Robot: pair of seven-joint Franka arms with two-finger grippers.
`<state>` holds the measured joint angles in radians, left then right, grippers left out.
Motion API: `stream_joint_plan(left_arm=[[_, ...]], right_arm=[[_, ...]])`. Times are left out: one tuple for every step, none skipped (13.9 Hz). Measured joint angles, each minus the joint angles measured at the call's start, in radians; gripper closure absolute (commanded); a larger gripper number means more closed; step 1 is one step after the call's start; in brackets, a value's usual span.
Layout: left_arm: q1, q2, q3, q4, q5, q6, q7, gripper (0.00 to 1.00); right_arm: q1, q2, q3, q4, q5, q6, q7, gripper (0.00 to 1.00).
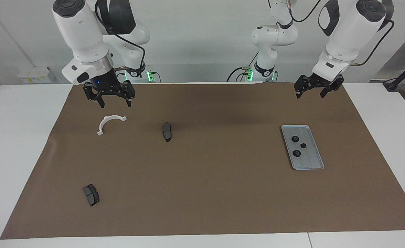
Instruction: Pick bearing gear from pile to tray
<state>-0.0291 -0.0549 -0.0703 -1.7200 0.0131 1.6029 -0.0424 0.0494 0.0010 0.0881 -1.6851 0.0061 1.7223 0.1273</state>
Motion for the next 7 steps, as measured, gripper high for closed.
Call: stream_joint_plan(left_arm=[[0.001, -0.002, 0.001, 0.001, 0.0, -0.001, 0.0, 0.0], [0.002, -0.005, 0.001, 0.005, 0.0, -0.004, 0.0, 0.0], [0.002, -0.008, 0.0, 0.009, 0.0, -0.008, 0.0, 0.0], [0.002, -0.012, 0.0, 0.012, -0.001, -0.01, 0.0, 0.0], [0.002, -0.013, -0.001, 0.013, -0.004, -0.011, 0.0, 0.0], [0.002, -0.014, -0.001, 0.013, -0.006, -0.011, 0.0, 0.0], [0.002, -0.014, -0.001, 0.013, -0.007, -0.011, 0.0, 0.0]], right_arm=[[-0.001, 0.0, 0.0, -0.001, 0.0, 0.0, 0.0, 0.0], [-0.001, 0.0, 0.0, -0.001, 0.0, 0.0, 0.0, 0.0], [-0.001, 0.0, 0.0, -0.001, 0.0, 0.0, 0.0, 0.0], [-0.001, 0.0, 0.0, -0.002, 0.0, 0.0, 0.0, 0.0], [-0.001, 0.0, 0.0, -0.002, 0.0, 0.0, 0.0, 0.0], [-0.001, 0.0, 0.0, -0.002, 0.0, 0.0, 0.0, 0.0], [-0.001, 0.0, 0.0, -0.002, 0.0, 0.0, 0.0, 0.0]])
